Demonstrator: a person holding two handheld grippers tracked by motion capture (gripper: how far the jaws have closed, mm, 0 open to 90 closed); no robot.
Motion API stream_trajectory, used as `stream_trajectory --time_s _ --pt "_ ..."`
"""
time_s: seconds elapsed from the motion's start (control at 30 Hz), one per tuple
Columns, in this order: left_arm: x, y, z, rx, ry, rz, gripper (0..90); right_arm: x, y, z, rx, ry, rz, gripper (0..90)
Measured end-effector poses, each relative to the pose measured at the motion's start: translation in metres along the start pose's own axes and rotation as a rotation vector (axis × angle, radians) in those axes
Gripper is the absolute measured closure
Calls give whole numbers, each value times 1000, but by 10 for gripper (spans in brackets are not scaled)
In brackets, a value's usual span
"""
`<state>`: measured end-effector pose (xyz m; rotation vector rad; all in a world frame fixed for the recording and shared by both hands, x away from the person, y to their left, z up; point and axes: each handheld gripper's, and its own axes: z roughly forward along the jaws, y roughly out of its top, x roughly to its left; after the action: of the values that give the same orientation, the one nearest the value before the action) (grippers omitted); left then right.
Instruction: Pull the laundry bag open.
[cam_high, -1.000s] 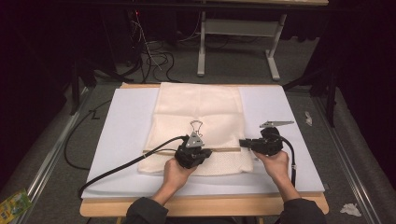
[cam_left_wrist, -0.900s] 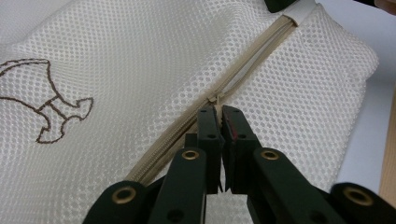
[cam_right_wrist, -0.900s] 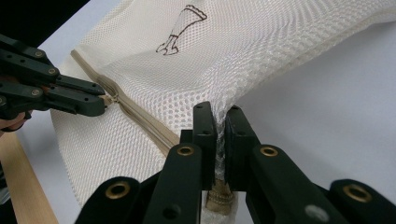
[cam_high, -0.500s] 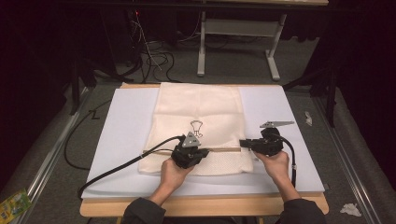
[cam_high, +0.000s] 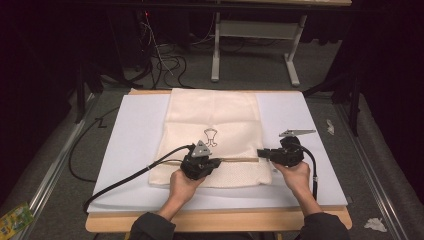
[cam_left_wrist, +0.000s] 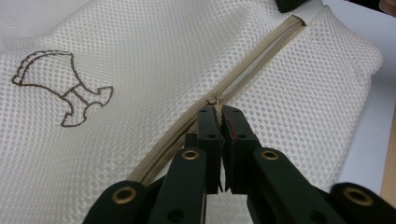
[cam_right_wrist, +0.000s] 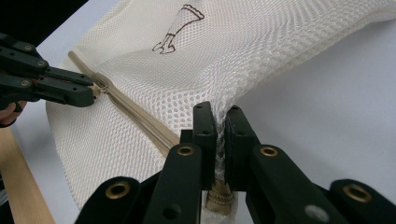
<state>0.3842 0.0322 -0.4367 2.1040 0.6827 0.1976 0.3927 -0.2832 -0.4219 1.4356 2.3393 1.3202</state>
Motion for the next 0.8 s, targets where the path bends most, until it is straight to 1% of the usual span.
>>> stream_trajectory --time_s 0.17,0.2,0.27,0.3,0.4,0.57,0.77,0.8 --pt "0 0 -2 -1 6 3 871 1 1 0 2 -3 4 866" --pt "1 0 -3 0 9 1 871 1 1 0 2 -6 0 865" --pt "4 -2 -4 -3 10 -10 871 0 1 -1 3 -7 9 865" --pt "5 -3 -5 0 10 -12 871 -1 1 -1 1 -7 4 865" --pt "7 -4 -7 -2 16 -14 871 -1 1 0 0 -6 3 865" --pt "8 -4 -8 -8 13 -19 871 0 1 0 -3 -5 1 865" --pt "8 -5 -9 -4 13 -16 871 0 1 0 -1 -8 1 865" --pt "9 -5 -10 -9 14 -22 871 0 2 0 -3 -5 2 865"
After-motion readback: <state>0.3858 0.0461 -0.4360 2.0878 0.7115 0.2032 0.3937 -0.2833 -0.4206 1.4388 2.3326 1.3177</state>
